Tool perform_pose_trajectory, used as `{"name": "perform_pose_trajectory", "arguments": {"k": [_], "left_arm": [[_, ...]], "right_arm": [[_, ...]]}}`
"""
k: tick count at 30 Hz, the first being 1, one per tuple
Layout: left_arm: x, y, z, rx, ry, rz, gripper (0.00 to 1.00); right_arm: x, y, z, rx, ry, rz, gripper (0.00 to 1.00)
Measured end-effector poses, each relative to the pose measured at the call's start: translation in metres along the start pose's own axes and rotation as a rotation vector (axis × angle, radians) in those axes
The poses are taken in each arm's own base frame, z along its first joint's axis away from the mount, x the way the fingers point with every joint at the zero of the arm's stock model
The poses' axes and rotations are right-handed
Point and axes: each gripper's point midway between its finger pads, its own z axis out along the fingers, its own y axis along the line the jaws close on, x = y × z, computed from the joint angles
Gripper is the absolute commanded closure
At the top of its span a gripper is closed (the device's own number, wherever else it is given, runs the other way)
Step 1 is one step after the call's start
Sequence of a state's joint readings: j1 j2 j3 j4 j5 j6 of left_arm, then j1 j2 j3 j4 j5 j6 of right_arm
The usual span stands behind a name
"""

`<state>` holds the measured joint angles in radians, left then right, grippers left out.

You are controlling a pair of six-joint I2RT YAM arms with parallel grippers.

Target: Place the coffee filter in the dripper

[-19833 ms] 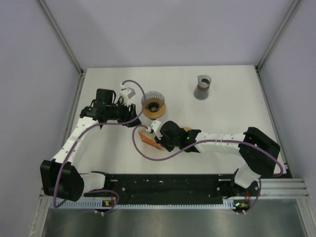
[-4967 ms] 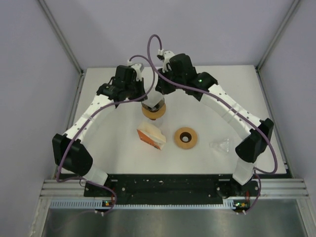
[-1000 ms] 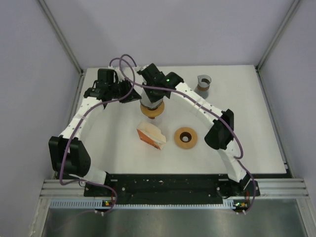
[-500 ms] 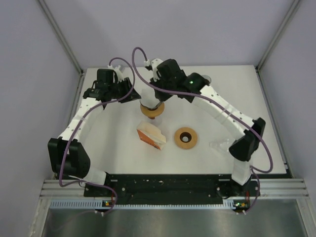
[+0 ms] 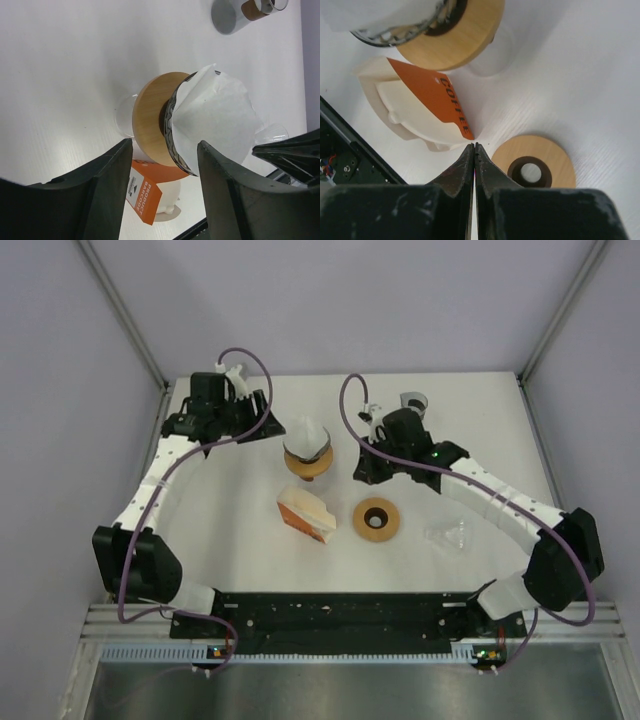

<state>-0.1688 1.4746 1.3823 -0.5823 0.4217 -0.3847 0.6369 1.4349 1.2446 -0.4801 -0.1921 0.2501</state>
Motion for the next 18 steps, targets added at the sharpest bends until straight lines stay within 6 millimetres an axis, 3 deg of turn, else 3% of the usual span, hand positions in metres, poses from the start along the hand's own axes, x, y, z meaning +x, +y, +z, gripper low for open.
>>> {"name": "perform_pose_trajectory", "arguments": {"k": [5, 10, 15, 18], "left_arm": [[-0.017, 0.001, -0.016, 0.014, -0.004, 0.055, 0.35], [-0.029, 0.015, -0.025, -0.024, 0.010, 0.169, 0.31], [-0.006, 0.041, -0.027, -0.106, 0.092, 0.263, 0.29], [0.016, 0.057, -0.030, -0.146, 0.154, 0.292, 0.29]], "right_arm": [[0.042, -0.008, 0.029, -0.045, 0.059, 0.106, 1.00], [0.042, -0.009, 0.043, -0.077, -0.017, 0.168, 1.00], [0.035, -0.003, 0.066, -0.138, -0.079, 0.229, 1.00], [0.047, -0.004, 0.088, -0.161, -0.043, 0.277, 1.00]]}}
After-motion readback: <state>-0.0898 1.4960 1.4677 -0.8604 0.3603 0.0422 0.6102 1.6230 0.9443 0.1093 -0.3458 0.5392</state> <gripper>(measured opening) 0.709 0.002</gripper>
